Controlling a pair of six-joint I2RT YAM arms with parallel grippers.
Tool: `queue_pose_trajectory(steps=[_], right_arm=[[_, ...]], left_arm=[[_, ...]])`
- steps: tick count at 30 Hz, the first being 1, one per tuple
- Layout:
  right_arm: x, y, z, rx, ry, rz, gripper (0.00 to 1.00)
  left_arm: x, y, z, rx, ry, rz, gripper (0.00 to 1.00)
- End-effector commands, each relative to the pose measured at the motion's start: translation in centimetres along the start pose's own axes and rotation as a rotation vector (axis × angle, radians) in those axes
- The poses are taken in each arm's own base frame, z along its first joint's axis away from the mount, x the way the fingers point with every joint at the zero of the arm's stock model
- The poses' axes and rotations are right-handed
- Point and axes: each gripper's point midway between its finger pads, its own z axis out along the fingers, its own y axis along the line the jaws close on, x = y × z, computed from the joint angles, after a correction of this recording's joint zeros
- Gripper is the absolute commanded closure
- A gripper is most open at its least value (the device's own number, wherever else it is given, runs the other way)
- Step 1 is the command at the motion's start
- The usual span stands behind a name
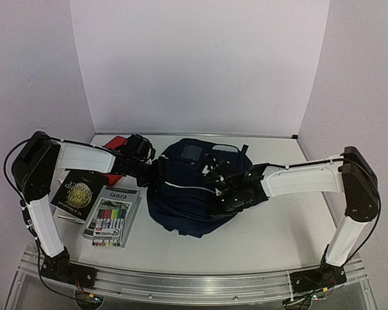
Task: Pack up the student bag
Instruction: Unzip the student bag at the center of the board.
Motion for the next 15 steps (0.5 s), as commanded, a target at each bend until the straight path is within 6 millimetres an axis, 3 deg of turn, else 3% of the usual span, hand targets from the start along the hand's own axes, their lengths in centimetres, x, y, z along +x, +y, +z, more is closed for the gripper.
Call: queue_pose_trajectory(steps=[1, 7, 12, 15], right_arm=[[-5.9, 8.6, -4.0, -0.29, -0.191, -0.003, 1.0], [-6.1, 9.3, -6.8, -0.36, -0.211, 0.012, 0.98], [-5.1, 10.2, -8.6, -0.462, -0.197, 0.003, 0.8], [-5.3, 9.9, -10.0, -0.491, -0.234, 0.028, 0.6]], left_arm=[[-0.6, -8.2, -2.6, 0.218, -0.053, 0.091, 1.0], [-3.9, -7.3, -3.0, 0.153, -0.14, 0.156, 1.0], [-6.1, -8.4, -2.1, 0.17, -0.164, 0.252, 1.0], [-7.3, -8.3, -1.5, 0.201, -0.178, 0.299, 1.0]])
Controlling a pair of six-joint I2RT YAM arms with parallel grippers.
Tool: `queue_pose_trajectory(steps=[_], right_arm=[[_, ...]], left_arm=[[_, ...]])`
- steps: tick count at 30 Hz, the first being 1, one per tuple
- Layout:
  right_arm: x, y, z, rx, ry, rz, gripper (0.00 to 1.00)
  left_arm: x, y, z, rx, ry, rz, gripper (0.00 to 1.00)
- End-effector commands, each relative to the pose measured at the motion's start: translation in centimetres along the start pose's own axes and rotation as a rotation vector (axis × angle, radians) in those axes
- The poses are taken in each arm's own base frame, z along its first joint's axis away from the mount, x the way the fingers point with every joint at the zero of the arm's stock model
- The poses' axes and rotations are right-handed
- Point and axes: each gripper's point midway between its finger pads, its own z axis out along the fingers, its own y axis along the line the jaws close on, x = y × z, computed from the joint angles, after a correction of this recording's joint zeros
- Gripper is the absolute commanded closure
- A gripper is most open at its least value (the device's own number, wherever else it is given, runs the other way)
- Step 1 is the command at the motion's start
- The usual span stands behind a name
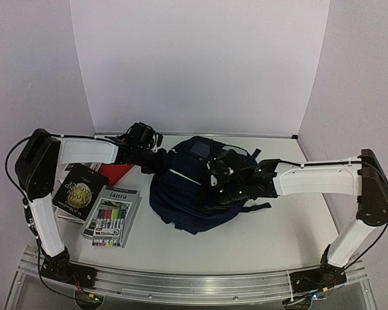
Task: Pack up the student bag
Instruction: Unzip the student bag at the center of the board.
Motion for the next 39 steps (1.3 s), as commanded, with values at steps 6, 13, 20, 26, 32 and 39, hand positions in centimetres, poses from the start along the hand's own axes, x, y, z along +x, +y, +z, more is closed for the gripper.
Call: queue_pose_trajectory(steps=[6, 13, 20, 26, 32, 39], right_arm=[[-5.1, 3.0, -7.0, -0.148, -0.3, 0.043, 0.35], [-5.7, -6.5, -5.6, 0.024, -0.31, 0.186, 0.21], [-6.0, -10.0, -3.4, 0.01, -0.264, 0.247, 0.19], [-4.9, -10.0, -0.5, -0.056, -0.197, 0.322, 0.25], [-3.9, -11.2, 1.3, -0.043, -0.187, 0.412, 0.3], [-4.4, -10.4, 2.5, -0.101, -0.191, 0.44, 0.4]], left_arm=[[-7.1, -4.6, -0.9, 0.202, -0.172, 0.264, 0.76], [-7.2, -4.9, -4.7, 0.127, -0.22, 0.343, 0.28], [1.4, -9.8, -6.0, 0.161, -0.13, 0.494, 0.27], [8.8, -13.6, -5.3, 0.282, -0.02, 0.48, 0.31], [11.7, -14.1, -3.8, 0.288, 0.016, 0.455, 0.31], [11.7, -14.2, -2.9, 0.289, 0.011, 0.448, 0.28]])
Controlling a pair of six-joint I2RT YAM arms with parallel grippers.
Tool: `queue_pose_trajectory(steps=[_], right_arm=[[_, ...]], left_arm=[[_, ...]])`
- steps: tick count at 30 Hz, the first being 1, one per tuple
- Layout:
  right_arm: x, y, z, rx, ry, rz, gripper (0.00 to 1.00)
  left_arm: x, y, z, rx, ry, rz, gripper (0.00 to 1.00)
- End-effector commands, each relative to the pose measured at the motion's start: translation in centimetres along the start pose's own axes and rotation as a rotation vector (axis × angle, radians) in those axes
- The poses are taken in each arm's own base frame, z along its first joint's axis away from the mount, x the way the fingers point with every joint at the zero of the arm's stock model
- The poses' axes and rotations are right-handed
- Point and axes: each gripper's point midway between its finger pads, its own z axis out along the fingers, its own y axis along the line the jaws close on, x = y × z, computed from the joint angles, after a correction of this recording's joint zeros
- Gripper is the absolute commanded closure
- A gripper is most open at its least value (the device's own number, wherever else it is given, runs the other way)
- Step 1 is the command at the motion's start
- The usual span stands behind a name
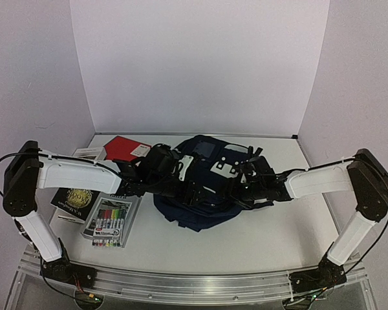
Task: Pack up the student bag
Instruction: Unzip the student bag at the center of the board.
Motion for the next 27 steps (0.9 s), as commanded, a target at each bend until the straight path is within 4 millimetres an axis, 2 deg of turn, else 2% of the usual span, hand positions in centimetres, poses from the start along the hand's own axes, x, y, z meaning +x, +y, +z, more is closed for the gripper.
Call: queue_pose_trajectory(steps=[1, 4, 6, 9, 14, 18, 27], right_arm=[[-0.6, 1.7, 0.8, -0.081, -0.017, 0.028, 0.43], [-0.7, 2.1, 0.8, -0.096, -0.014, 0.029, 0.54], [-0.6, 2.5, 0.7, -0.114, -0.006, 0.031, 0.56], [-0.6, 3.2, 0.4, -0.14, 0.003, 0.039, 0.56], [-1.3, 3.6, -1.8, -0.154, -0.044, 0.067, 0.51], [-0.9, 3.4, -2.7, -0.163, -0.041, 0.083, 0.5], [0.0, 3.3, -0.3, -0.155, 0.029, 0.062, 0.55]], left_arm=[[-1.0, 0.1, 0.5, -0.006, -0.045, -0.006, 0.28], [-0.8, 0.5, 0.8, -0.022, -0.039, -0.006, 0.27], [-0.7, 0.7, 1.0, -0.033, -0.034, -0.007, 0.27], [-1.0, 0.8, 1.1, -0.042, -0.04, -0.008, 0.27], [-0.8, 1.5, 1.0, -0.08, -0.034, -0.009, 0.27], [-0.9, 1.6, 1.0, -0.088, -0.035, 0.002, 0.27], [-1.0, 1.5, 0.6, -0.084, -0.045, 0.015, 0.27]])
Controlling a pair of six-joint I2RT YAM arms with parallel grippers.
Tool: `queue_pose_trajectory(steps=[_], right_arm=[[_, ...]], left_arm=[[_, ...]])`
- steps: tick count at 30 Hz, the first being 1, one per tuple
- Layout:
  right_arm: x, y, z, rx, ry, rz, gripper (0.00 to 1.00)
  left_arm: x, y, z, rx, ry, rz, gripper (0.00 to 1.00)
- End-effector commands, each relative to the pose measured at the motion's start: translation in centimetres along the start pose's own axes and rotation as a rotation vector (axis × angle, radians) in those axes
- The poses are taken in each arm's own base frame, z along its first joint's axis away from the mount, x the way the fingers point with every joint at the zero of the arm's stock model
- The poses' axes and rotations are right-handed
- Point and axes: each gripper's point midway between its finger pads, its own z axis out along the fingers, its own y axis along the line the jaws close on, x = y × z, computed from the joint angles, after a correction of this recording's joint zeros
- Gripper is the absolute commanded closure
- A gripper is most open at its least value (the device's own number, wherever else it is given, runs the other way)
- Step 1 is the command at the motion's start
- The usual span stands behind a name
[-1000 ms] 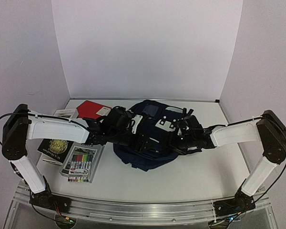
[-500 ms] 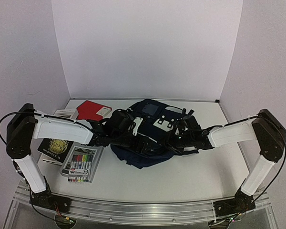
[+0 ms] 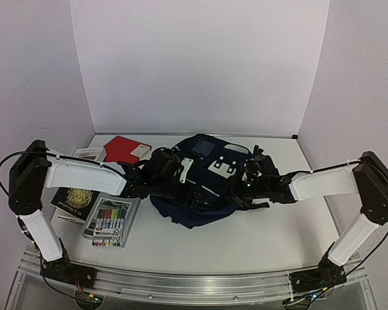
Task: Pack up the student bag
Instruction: Unzip the student bag at the center of the board.
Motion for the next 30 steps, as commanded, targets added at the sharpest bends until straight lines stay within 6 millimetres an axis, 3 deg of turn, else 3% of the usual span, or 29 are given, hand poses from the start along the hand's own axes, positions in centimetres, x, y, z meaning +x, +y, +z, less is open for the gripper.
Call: queue_pose_trajectory(steps=[1, 8, 12, 18, 24, 30], right_arm=[[0.2, 0.7, 1.4, -0.022, 0.032, -0.012, 0.55], [0.7, 0.4, 2.6, -0.029, 0.058, -0.012, 0.58], [0.5, 2.2, 2.9, -0.1, 0.073, -0.026, 0.81], [-0.1, 4.4, 1.6, -0.165, 0.058, -0.023, 1.0], [-1.5, 6.7, -1.5, -0.231, -0.009, 0.02, 1.0], [-2.5, 8.8, -3.8, -0.295, -0.047, 0.049, 1.0]], left_arm=[[-1.7, -0.3, -0.8, -0.005, -0.052, 0.016, 0.27], [-1.1, -0.1, -0.8, -0.003, -0.046, 0.014, 0.27], [-1.6, 0.0, -0.6, 0.034, -0.049, -0.017, 0.26], [-2.7, 0.1, -1.1, 0.111, -0.064, -0.057, 0.25], [-2.3, 0.0, -1.5, 0.115, -0.042, -0.009, 0.31], [-1.8, -0.6, -1.5, 0.143, -0.015, 0.057, 0.43]])
